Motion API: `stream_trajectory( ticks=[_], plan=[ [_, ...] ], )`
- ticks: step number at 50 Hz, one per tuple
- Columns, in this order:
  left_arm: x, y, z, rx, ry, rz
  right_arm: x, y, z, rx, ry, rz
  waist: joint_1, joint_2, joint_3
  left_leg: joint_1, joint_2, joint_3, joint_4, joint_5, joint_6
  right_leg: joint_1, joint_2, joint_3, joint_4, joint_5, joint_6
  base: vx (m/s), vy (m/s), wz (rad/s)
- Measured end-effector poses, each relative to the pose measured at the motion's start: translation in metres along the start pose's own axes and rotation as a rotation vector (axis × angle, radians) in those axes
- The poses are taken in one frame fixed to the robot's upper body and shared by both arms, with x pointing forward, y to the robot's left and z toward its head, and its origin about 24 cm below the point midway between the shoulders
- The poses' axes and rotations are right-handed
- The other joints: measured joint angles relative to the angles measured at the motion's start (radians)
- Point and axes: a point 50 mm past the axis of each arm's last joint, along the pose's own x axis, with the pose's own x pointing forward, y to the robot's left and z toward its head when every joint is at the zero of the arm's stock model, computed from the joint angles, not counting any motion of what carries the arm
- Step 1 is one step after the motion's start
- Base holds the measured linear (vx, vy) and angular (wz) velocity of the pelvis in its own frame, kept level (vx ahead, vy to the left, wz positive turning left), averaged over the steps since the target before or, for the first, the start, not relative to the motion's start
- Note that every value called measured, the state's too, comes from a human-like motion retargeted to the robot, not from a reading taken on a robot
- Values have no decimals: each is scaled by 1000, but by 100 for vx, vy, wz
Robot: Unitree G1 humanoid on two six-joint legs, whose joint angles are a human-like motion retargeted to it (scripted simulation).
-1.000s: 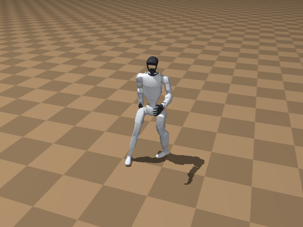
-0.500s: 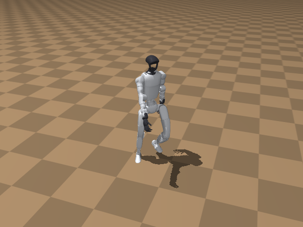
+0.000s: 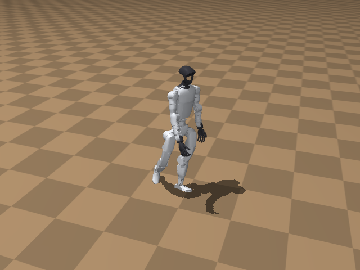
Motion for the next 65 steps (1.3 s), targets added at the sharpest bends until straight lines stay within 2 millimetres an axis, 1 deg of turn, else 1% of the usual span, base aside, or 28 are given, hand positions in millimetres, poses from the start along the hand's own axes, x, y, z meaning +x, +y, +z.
stream_trajectory(
  ticks=[2,5,7,9,12,14,17,20,22,25,28,30,33,36,38,40,42,44,45,48,51,53,55,57,59,60,62,65],
  plan=[
    [6,-7,50,107,-99,-9,-19,-13,-61,-30,190,-15,-49,-5,-37,-24,-11,-64,0,-13,19,-221,-54,62,342,12,-36,44,19,144],
    [1,-18,138,238,-288,7,-65,-31,-145,-29,490,-38,-119,-4,-47,-9,-22,-161,0,-26,7,-468,-63,169,697,-120,-82,47,15,151],
    [-13,-28,199,284,-436,21,-102,-39,-189,-4,662,-49,-160,-1,-38,20,-26,-222,1,-31,-11,-586,-64,217,842,-212,-114,51,13,148],
    [-35,-41,254,290,-591,37,-139,-43,-223,32,801,-63,-204,4,-22,56,-27,-286,9,-39,-20,-673,-51,254,916,-271,-126,54,9,156],
    [-72,-61,315,276,-791,36,-187,-44,-258,81,947,-68,-275,14,-5,108,-21,-376,21,-51,-8,-757,-31,275,906,-335,-125,55,3,158],
    [-92,-73,341,285,-883,17,-211,-41,-272,99,1007,-48,-314,19,-10,127,-16,-424,32,-56,6,-798,-26,266,823,-360,-126,53,-1,132],
    [-113,-88,362,320,-971,-22,-232,-34,-283,109,1057,3,-342,20,-34,139,-11,-471,53,-60,9,-823,-29,217,596,-372,-128,54,-5,84],
    [-121,-99,368,346,-1012,-70,-233,-27,-283,118,1053,43,-358,10,-54,156,-11,-512,74,-57,0,-775,10,169,220,-306,-85,58,-9,68],
    [-117,-103,363,324,-1015,-101,-222,-25,-278,121,1022,36,-376,-11,-49,192,-25,-550,83,-54,-4,-688,53,185,-98,-224,-20,66,-12,86],
    [-101,-103,345,259,-979,-130,-191,-24,-261,112,940,3,-401,-55,-22,275,-59,-617,90,-42,-9,-527,88,230,-505,-125,70,72,-14,76],
    [-67,-95,303,242,-860,-138,-151,-23,-234,104,818,-24,-386,-78,-17,330,-81,-669,113,4,-11,-414,110,276,-661,5,82,76,-16,16],
    [-41,-86,261,265,-735,-123,-122,-22,-209,106,714,-42,-355,-89,-13,353,-95,-685,157,57,-15,-348,112,293,-682,28,67,79,-17,-33],
    [-5,-63,173,333,-446,-94,-77,-16,-160,91,551,-49,-288,-139,16,301,-150,-635,408,99,-25,-257,70,339,-629,-50,69,77,-15,-58],
    [9,-39,77,342,-131,-128,-36,-13,-99,66,376,-52,-239,-181,-32,-45,-182,-528,985,-18,-17,-284,21,376,-563,-99,80,63,-10,-28],
    [6,-24,21,308,20,-133,-13,-13,-50,76,229,-73,-192,-203,-58,-252,-173,-451,1280,-132,25,-299,1,401,-544,-117,93,60,-5,-41],
    [-4,-9,-25,273,131,-139,3,-15,3,106,72,-89,-132,-234,-68,-412,-140,-361,1483,-252,98,-298,-22,431,-540,-132,107,60,-3,-59],
    [-16,5,-64,236,215,-141,12,-18,55,133,-83,-103,-85,-260,-78,-551,-93,-286,1612,-341,177,-294,-44,448,-543,-149,115,57,0,-39],
    [-30,17,-96,198,287,-135,14,-22,105,147,-227,-121,-52,-268,-91,-685,-56,-253,1682,-388,220,-287,-50,452,-547,-166,113,56,3,-16],
    [-38,22,-111,180,322,-130,13,-24,128,150,-295,-129,-38,-267,-99,-750,-45,-251,1699,-399,228,-282,-49,452,-550,-174,111,57,4,-15],
    [-62,35,-151,137,425,-108,6,-25,182,123,-449,-141,-2,-252,-108,-877,-43,-281,1620,-389,193,-243,-35,459,-560,-192,115,59,4,-28],
    [-78,41,-173,99,495,-84,-2,-19,216,93,-538,-132,25,-245,-108,-896,-29,-276,1376,-343,173,-203,-32,476,-553,-208,127,61,7,-38],
    [-80,43,-175,74,507,-63,-5,-11,228,83,-566,-117,41,-251,-105,-842,-16,-231,1111,-284,174,-185,-40,492,-533,-220,136,64,10,-46],
    [-77,44,-171,54,485,-29,-6,-2,230,81,-572,-98,67,-250,-92,-722,-14,-172,763,-206,165,-156,-41,518,-512,-232,143,70,13,-84],
    [-67,43,-156,36,413,23,-5,9,221,97,-566,-72,112,-213,-45,-523,-13,-137,385,-125,137,-69,-13,556,-504,-236,147,80,18,-130],
    [-54,41,-135,25,306,73,-2,19,203,129,-550,-45,138,-156,-1,-348,0,-133,126,-52,119,34,26,586,-498,-227,148,85,24,-109],
    [-48,39,-123,20,246,94,-1,24,191,148,-538,-34,142,-133,11,-281,3,-138,38,-14,122,74,40,597,-489,-218,148,84,29,-57],
    [-36,32,-100,19,151,101,5,29,151,133,-451,-19,121,-112,8,-214,2,-144,0,44,122,107,53,601,-433,-180,143,82,31,-5],
    [-18,17,-59,55,72,40,8,27,62,18,-192,6,54,-69,-8,-129,16,-158,0,91,62,81,100,560,-219,-78,118,78,32,72]
  ],
)
